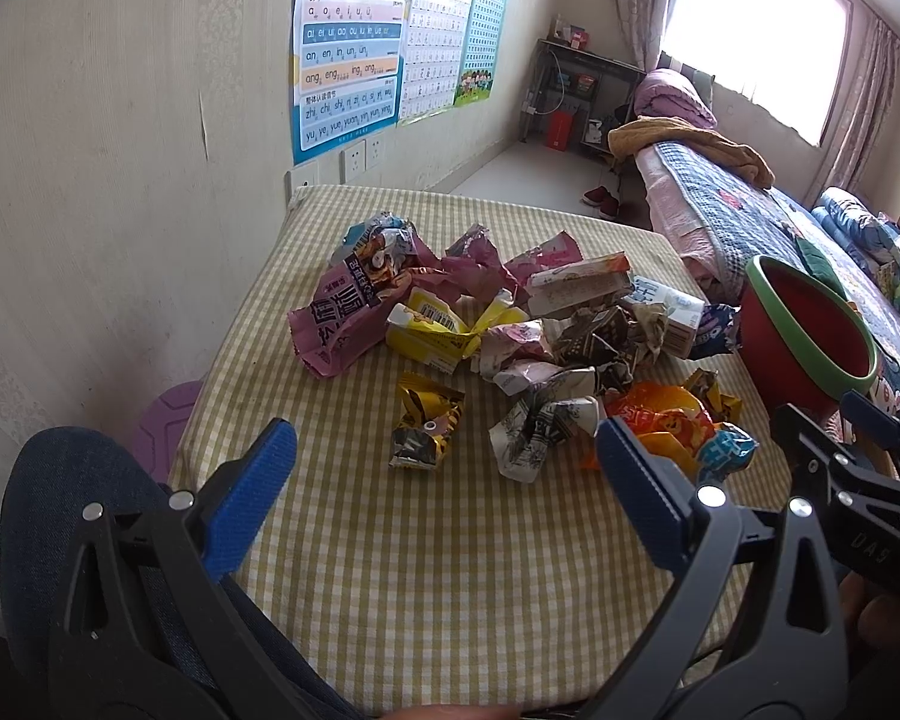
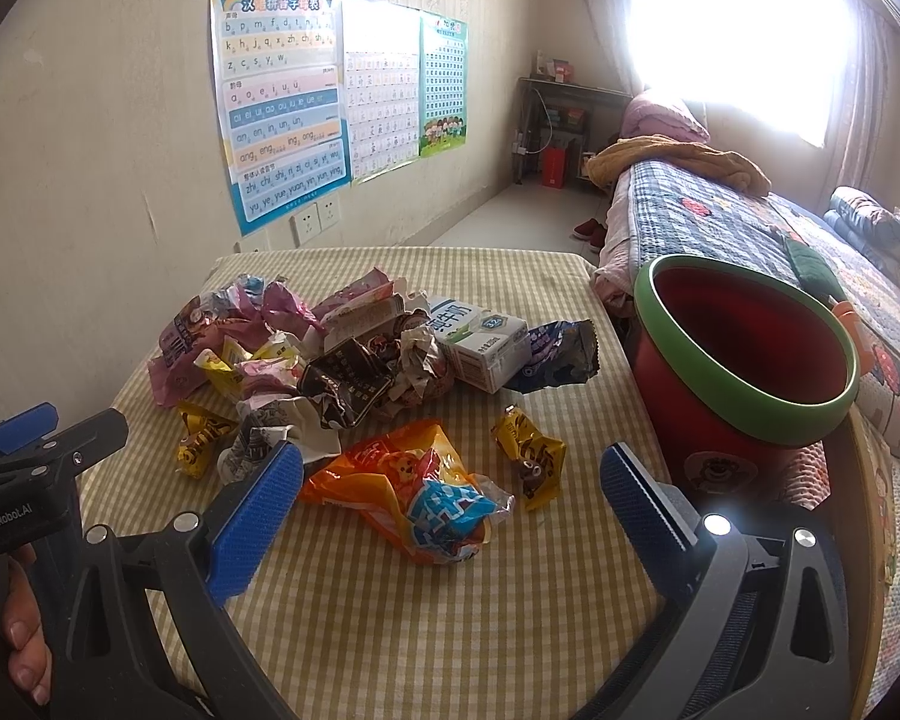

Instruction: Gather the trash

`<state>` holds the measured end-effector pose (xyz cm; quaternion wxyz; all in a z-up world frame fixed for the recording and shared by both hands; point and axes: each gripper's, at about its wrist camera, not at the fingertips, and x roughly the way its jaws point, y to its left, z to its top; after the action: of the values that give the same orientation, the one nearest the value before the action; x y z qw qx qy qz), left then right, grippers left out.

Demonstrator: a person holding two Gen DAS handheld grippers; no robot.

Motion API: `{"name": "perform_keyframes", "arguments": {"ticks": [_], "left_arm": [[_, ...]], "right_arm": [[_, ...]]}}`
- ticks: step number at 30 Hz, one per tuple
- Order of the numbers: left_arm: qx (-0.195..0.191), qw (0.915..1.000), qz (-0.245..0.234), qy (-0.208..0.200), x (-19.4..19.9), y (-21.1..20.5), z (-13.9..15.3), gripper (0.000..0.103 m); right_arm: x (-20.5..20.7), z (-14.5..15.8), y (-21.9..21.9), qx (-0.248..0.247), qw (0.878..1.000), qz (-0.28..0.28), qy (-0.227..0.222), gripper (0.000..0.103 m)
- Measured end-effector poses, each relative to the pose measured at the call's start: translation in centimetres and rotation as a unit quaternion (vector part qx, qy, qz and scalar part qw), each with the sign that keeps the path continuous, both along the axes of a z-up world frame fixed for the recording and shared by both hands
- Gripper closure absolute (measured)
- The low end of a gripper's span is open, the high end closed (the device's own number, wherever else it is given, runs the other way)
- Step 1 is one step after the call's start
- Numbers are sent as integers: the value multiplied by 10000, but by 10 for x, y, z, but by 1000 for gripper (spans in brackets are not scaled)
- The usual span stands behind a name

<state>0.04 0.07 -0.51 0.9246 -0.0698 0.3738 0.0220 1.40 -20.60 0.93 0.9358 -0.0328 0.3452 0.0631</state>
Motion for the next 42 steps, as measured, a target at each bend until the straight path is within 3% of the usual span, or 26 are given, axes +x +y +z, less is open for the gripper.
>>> {"name": "perform_keyframes", "arguments": {"ticks": [13, 20, 30, 42], "left_arm": [[-57, 9999, -13, 88, 1, 2, -1, 5], [-229, 9992, -26, 323, 8, 6, -9, 5], [-941, 9903, 219, 1002, 21, 32, -27, 5], [-621, 9860, 155, 1539, 57, 33, -49, 5]], "right_arm": [[2, -1, 0, 26, 10000, 20, 40, 7], [11, -8, -8, 195, 9991, -82, 375, 7], [26, -20, -13, 407, 9941, -35, 1000, 7], [60, -44, 2, 25, 9866, 403, 1583, 7]]}}
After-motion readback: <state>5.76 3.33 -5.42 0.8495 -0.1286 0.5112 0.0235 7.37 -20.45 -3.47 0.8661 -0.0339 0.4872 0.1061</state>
